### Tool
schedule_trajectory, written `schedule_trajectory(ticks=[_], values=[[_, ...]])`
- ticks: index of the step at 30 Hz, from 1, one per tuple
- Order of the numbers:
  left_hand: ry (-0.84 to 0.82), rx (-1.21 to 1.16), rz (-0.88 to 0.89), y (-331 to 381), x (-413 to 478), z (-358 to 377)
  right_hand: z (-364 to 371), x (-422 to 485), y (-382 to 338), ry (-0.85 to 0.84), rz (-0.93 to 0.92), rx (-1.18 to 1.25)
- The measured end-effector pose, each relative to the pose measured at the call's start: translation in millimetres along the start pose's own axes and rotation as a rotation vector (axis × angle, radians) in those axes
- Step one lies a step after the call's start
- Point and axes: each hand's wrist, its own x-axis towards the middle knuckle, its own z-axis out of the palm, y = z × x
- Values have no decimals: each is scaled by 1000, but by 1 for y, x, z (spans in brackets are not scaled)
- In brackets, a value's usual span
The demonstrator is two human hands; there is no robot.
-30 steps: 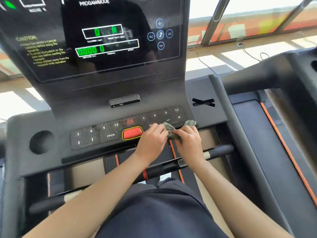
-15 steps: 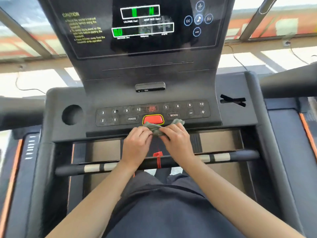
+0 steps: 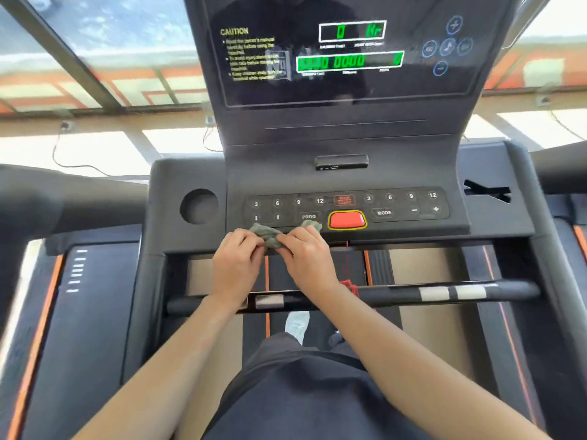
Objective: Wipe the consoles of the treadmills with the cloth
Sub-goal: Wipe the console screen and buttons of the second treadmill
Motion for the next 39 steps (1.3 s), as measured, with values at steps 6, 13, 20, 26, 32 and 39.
schedule_trajectory(ticks=[6, 13, 20, 26, 32, 39], values=[[40, 26, -52, -38, -6, -30, 30, 19, -33, -58, -103, 37], [59, 4, 28, -48, -9, -27, 25, 14, -33, -78, -97, 5], [65, -89, 188, -20, -2, 3, 1, -12, -7, -19, 112, -83], [29, -179, 301, 17, 13, 29, -31, -24, 13, 0, 348, -113], [-290, -285, 277, 73, 20, 53, -74, -51, 42, 64, 658, -43], [-669, -651, 110, 162, 12, 62, -150, -130, 51, 285, 874, 402]])
